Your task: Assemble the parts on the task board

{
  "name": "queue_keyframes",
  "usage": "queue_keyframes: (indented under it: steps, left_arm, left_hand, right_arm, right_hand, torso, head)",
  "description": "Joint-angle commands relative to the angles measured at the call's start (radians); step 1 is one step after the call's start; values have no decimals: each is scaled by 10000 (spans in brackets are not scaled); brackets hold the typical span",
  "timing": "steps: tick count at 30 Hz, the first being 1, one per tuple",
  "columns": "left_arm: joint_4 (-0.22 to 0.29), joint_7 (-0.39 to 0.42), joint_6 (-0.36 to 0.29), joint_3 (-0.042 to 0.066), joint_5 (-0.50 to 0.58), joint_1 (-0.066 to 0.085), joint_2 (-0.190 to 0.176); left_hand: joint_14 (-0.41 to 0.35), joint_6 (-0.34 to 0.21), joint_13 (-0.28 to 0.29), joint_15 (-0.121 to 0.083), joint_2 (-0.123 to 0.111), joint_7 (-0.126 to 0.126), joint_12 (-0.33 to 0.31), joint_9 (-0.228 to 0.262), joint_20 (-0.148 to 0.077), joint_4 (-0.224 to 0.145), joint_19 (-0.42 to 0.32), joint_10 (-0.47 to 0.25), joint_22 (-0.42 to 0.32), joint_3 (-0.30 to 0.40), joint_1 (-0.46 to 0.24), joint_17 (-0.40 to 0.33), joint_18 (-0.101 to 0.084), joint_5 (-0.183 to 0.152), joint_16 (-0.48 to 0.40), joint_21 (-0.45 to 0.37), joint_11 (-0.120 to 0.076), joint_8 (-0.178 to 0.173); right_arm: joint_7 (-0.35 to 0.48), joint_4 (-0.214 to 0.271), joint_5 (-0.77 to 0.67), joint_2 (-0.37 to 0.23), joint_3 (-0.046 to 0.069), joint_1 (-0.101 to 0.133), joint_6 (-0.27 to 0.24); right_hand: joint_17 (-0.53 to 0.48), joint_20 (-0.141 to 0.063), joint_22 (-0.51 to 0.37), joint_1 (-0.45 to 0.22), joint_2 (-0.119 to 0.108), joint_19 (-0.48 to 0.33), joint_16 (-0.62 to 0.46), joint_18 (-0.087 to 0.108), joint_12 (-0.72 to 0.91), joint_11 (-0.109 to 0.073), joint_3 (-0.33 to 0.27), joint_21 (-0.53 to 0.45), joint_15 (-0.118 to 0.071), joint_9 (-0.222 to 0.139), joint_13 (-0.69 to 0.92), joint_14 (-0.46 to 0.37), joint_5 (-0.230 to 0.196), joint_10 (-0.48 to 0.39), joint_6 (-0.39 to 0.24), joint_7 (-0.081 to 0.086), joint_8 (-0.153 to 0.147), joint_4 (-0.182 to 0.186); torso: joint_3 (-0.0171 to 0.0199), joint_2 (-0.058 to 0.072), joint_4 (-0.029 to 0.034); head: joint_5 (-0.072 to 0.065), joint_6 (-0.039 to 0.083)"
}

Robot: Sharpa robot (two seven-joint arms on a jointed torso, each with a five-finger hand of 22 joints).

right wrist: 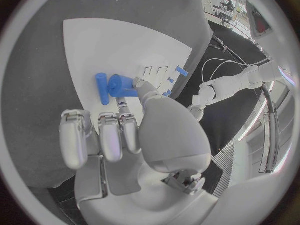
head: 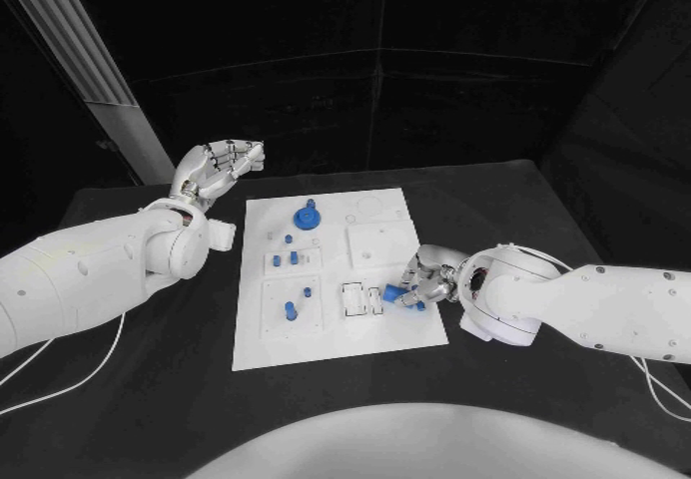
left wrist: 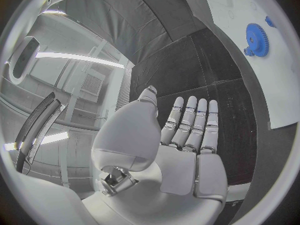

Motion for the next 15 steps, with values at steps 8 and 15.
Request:
queue_keyframes:
  steps: [8,15]
  left_arm:
    - [-4,1843,122,4,11,12,12]
    - [-7,1836,128,4,12,12,9]
  left_hand:
    - [-47,-65,-12,3,62,816,42,-15,0,0,35,-46,-11,-85,66,-10,-184,41,34,-42,-6,34]
    - [-47,-65,-12,3,62,816,42,-15,0,0,35,-46,-11,-85,66,-10,-184,41,34,-42,-6,34]
  right_arm:
    - [742,57,1109,-54,-1,7,-796]
    - [1267,48,2248,-85,-1,8,-1181]
  right_hand:
    - [2634,-62,2553,-142,-80,925,55,-90,26,-64,81,27,-66,12,2632,1060,-160,1042,589,-418,7,29]
    - [2634,-77,2549,-262,-126,919,55,-86,26,-91,95,13,-90,16,2632,1060,-233,1042,703,-448,-23,64]
  torso:
    - [-9,5,4]
    - [-8,1,4]
  head:
    - [4,1]
    - [18,1]
